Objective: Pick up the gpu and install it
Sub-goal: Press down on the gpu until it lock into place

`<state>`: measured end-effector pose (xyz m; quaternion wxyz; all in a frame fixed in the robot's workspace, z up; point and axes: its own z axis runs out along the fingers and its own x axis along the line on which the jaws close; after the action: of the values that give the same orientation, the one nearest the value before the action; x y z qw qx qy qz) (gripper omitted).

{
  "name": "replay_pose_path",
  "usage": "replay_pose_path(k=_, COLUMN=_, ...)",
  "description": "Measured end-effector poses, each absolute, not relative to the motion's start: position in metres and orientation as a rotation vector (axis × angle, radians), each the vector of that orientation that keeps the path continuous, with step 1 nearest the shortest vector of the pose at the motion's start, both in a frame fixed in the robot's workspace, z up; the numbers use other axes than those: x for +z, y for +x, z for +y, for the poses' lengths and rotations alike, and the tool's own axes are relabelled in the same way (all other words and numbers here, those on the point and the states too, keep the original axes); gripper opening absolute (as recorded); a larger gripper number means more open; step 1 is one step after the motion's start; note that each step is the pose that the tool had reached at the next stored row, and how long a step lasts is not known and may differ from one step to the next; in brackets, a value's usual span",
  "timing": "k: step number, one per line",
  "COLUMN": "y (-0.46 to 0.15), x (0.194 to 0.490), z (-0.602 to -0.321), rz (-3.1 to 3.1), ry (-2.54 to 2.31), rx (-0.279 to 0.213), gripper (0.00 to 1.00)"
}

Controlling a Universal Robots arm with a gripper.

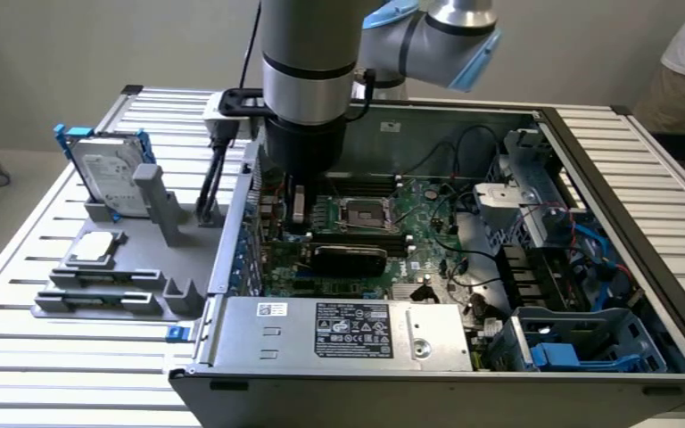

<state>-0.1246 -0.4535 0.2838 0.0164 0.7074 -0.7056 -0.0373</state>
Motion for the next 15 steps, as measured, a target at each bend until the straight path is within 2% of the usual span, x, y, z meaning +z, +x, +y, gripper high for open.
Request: replay_pose_path(k=15, y=-0.147, x=0.285, z=-0.454, rz=-2.174, ry=2.179, rx=-0.149, gripper=0.11)
